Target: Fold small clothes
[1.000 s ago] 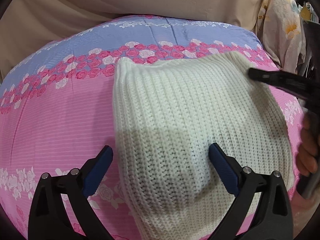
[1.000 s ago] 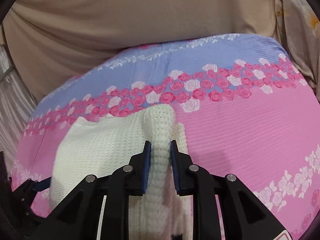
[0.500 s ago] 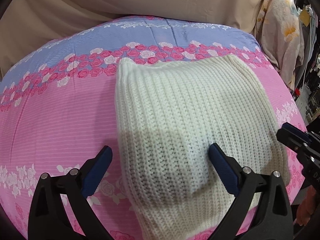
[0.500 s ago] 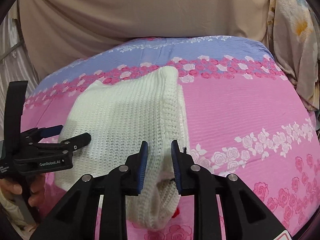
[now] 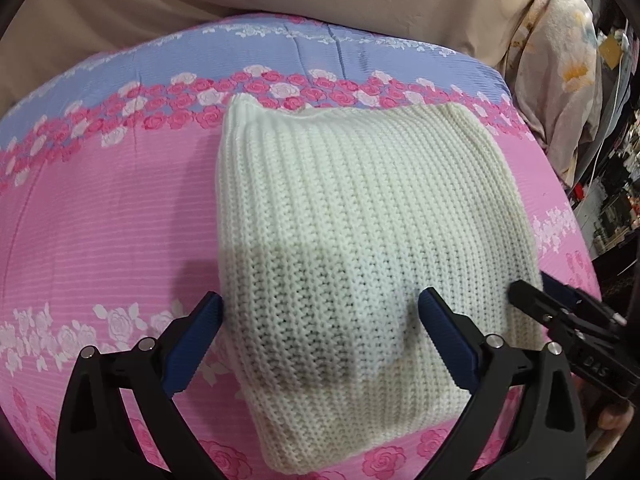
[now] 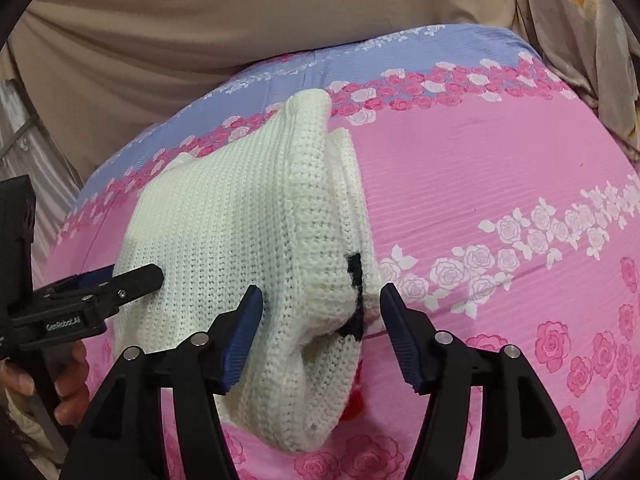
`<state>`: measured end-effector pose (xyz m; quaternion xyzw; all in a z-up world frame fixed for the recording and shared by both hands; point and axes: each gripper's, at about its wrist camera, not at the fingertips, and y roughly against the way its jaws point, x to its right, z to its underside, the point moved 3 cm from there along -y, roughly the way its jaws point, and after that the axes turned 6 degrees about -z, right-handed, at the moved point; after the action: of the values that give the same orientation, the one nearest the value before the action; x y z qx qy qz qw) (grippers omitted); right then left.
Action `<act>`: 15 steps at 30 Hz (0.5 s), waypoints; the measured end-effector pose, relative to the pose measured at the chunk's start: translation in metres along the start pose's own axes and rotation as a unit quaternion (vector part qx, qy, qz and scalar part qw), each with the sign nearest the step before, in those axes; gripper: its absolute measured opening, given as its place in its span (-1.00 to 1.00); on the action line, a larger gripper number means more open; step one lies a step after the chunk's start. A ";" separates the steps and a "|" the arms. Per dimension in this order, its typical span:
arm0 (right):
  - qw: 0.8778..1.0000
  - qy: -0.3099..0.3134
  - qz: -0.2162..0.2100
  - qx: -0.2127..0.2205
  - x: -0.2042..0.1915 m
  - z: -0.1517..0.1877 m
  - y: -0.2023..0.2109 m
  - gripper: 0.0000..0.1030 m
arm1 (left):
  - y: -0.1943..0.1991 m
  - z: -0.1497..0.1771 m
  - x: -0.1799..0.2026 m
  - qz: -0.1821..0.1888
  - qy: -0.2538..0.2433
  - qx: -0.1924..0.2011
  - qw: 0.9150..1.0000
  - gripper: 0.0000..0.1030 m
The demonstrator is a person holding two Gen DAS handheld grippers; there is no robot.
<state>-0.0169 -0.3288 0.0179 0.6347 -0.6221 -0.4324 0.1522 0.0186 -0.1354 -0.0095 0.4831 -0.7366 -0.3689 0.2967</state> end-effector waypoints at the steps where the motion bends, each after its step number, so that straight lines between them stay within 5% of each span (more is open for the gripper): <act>1: 1.000 -0.010 -0.004 -0.006 0.003 -0.001 -0.005 0.17 | -0.001 0.000 0.000 0.000 0.003 0.000 1.000 0.86; 15: 0.998 -0.045 -0.048 -0.026 0.017 -0.017 -0.039 0.55 | -0.034 -0.012 -0.010 0.042 0.041 -0.027 0.998 0.91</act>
<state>0.0193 -0.3433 -0.0070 0.6394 -0.5860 -0.4831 0.1197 0.0484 -0.1382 -0.0319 0.4582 -0.7333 -0.3552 0.3552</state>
